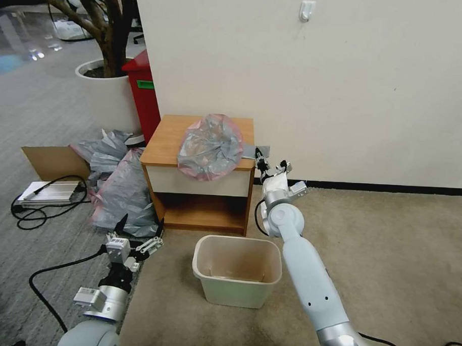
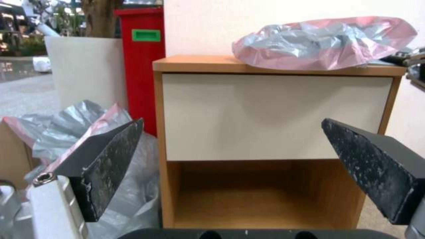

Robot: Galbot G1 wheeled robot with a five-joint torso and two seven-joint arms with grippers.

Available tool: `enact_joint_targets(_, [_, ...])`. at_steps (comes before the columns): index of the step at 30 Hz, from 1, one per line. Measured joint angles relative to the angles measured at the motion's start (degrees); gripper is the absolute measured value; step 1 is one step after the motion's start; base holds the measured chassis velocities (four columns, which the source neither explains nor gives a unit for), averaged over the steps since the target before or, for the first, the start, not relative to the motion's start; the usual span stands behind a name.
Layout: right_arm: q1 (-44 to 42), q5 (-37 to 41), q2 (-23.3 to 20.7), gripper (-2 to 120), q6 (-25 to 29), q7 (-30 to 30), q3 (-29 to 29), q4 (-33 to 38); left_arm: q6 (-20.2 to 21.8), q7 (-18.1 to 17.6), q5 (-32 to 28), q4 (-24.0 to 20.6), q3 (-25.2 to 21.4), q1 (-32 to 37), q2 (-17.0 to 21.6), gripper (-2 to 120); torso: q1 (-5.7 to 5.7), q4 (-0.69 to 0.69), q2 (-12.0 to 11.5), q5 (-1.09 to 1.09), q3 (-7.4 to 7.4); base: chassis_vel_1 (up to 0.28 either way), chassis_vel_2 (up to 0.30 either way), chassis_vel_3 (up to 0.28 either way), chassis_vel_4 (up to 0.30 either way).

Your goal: Pick up the garbage bag from the table and place it over the trash can.

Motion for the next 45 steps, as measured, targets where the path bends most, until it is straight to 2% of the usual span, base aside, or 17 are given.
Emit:
enact_joint_targets(5, [-1.2,0.3,-1.7,0,0.1,1.9,-1.3,3.3,0.0,-0.1,-0.1,-0.2,-0.1,-0.1,0.0,100,0.0,0.0,0.0,0.0,0.0,0.0,0.0,0.0,0.0])
enact_joint_targets(8, [-4.0,0.6,-4.4,0,-0.9,6.3,-3.5,9.6,-0.2,-0.2,-0.1,-0.2,-0.2,-0.1,-0.2,100,0.0,0.0,0.0,0.01,0.0,0.0,0.0,0.0,0.0])
enact_joint_targets(9, [-4.0,0.6,-4.4,0,-0.9,6.3,-3.5,9.6,-0.2,-0.2,-0.1,-0.2,-0.2,-0.1,-0.2,100,0.0,0.0,0.0,0.01,0.0,0.0,0.0,0.0,0.0])
enact_joint_targets(10, [-4.9,0.5,-5.4,0,-1.7,8.3,-4.3,12.1,-0.2,-0.2,-0.1,-0.2,-0.2,-0.1,-0.3,100,0.0,0.0,0.0,0.0,0.0,0.0,0.0,0.0,0.0])
enact_joint_targets(12, [-7.2,0.3,-7.6,0,-3.6,16.0,-6.4,18.6,-0.3,-0.3,-0.2,-0.3,-0.4,-0.1,-0.5,100,0.0,0.01,0.0,0.0,0.0,0.0,0.0,0.0,0.0])
enact_joint_targets(13, [-7.2,0.3,-7.6,0,-3.6,16.0,-6.4,18.6,-0.3,-0.3,-0.2,-0.3,-0.4,-0.1,-0.5,100,0.0,0.01,0.0,0.0,0.0,0.0,0.0,0.0,0.0])
enact_joint_targets(16, [-10.0,-0.1,-10.6,0,-5.6,26.1,-9.7,26.0,-0.4,-0.5,-0.8,-0.9,-0.9,-0.2,-0.6,100,0.0,0.0,0.0,0.01,0.0,0.0,0.0,0.0,0.0])
enact_joint_targets(17, [-10.0,-0.1,-10.6,0,-5.6,26.1,-9.7,26.0,-0.4,-0.5,-0.8,-0.9,-0.9,-0.2,-0.6,100,0.0,0.0,0.0,0.01,0.0,0.0,0.0,0.0,0.0])
enact_joint_targets(21, [-13.9,-1.0,-14.9,0,-7.0,40.0,-16.2,35.0,-0.3,-1.4,-3.5,-2.7,-2.0,-0.2,-0.6,100,0.0,0.0,0.0,0.0,-0.01,0.0,0.0,0.0,0.0])
enact_joint_targets(22, [-13.9,-1.0,-14.9,0,-7.0,40.0,-16.2,35.0,-0.3,-1.4,-3.5,-2.7,-2.0,-0.2,-0.6,100,0.0,0.0,0.0,0.0,-0.01,0.0,0.0,0.0,0.0])
enact_joint_targets(25, [-17.8,-3.9,-17.8,0,-7.7,46.4,-21.5,39.3,-0.2,-1.8,-3.8,-3.2,-2.5,0.0,-0.6,100,0.0,0.01,0.0,0.0,-0.01,0.0,0.0,0.0,0.0])
enact_joint_targets(29, [-22.6,-8.4,-20.1,0,-7.7,48.1,-25.1,40.2,-0.1,-1.8,-3.8,-3.3,-2.5,0.1,-0.9,100,0.0,-0.01,0.0,0.0,-0.01,0.0,0.0,0.0,0.0])
enact_joint_targets(33, [-26.0,-12.1,-20.2,0,-6.9,47.8,-26.3,39.1,0.0,-1.8,-3.6,-2.9,-1.8,0.0,-1.3,100,0.0,-0.01,0.0,0.0,0.0,0.0,0.0,0.0,0.0])
enact_joint_targets(40, [-27.5,-13.5,-20.0,0,-7.5,48.3,-26.8,38.6,0.0,-1.8,-3.3,-2.6,-1.1,0.0,-1.8,100,0.0,0.0,0.0,0.0,-0.01,0.0,0.0,0.0,0.0])
enact_joint_targets(45, [-28.0,-13.3,-21.9,0,-11.2,47.9,-26.2,39.3,0.0,-1.8,-3.1,-2.5,-0.9,-0.1,-1.7,100,0.0,0.0,0.0,0.0,0.0,0.0,0.0,0.0,0.0])
